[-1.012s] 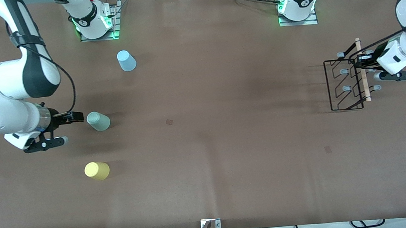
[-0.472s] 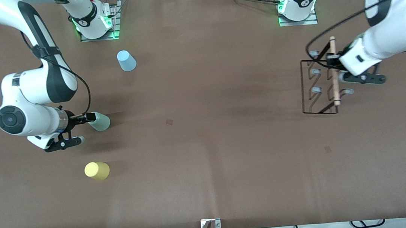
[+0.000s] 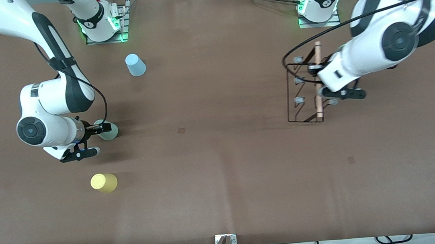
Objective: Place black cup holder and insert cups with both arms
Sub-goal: 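Lower the right gripper around the teal cup while the left gripper carries the rack, then close the right gripper on the teal cup while the left gripper sets the rack down, then lift the teal cup with the right gripper while the left gripper releases the rack, then carry the teal cup toward the rack while the left gripper withdraws, then hang the teal cup onto a rack hook with the right gripper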
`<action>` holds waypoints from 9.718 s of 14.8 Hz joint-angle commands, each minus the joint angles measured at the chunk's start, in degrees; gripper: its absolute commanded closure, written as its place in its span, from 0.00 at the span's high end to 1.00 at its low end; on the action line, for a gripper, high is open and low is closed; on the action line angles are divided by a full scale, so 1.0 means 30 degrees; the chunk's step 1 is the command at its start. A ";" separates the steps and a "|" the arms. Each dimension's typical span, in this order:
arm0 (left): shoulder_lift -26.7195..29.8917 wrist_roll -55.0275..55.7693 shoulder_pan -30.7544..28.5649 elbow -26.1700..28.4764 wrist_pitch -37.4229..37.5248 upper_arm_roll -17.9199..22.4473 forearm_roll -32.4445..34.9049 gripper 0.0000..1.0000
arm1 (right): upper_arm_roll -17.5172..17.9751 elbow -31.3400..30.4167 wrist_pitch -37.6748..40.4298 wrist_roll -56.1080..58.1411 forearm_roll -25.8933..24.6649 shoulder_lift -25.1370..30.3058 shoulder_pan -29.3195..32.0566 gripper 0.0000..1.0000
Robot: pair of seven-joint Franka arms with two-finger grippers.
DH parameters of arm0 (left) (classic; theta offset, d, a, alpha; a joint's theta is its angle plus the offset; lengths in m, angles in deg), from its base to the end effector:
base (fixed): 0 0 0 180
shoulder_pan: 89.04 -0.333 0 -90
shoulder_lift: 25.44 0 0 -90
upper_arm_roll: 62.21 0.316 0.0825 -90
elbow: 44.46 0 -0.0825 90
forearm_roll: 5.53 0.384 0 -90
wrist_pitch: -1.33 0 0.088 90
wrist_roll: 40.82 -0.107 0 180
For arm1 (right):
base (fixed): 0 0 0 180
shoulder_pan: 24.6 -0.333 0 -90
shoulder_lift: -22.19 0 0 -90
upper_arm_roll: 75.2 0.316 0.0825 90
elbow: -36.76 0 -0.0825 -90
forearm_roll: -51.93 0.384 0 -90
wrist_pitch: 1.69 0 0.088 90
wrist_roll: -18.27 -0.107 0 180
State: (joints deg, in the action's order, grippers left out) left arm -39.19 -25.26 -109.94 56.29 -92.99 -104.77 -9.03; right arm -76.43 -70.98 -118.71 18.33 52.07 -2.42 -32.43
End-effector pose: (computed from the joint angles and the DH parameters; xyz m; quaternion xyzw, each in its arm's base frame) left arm 0.5453 -0.1953 0.4410 0.9821 -0.0502 -0.1717 0.0588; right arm 0.5985 0.0699 0.2618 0.9894 0.0572 -0.1329 0.0112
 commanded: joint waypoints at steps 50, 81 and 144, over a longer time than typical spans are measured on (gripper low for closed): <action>-0.7132 1.1191 0.9896 -0.2441 -0.8318 -0.0082 0.3101 0.37 | 0.0379 0.6705 0.5579 -0.0520 0.1244 -0.0495 -0.0347 0.27; 0.2150 -0.3160 0.5498 -0.2763 0.2024 0.7789 0.1695 0.56 | 0.1405 0.6588 0.8070 -0.4358 0.4201 0.0268 -0.9484 0.26; 0.4087 -0.3955 0.6497 -0.3935 0.3548 1.2867 0.0933 1.00 | 0.1346 0.6735 0.5344 -0.5764 0.4348 -0.1902 -1.1627 1.00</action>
State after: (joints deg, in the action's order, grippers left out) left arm -26.74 -35.73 -90.38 46.02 -83.82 -66.51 -5.62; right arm -71.97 -51.24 -103.03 2.38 65.09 -8.96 -66.93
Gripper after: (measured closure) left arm 0.000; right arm 0.000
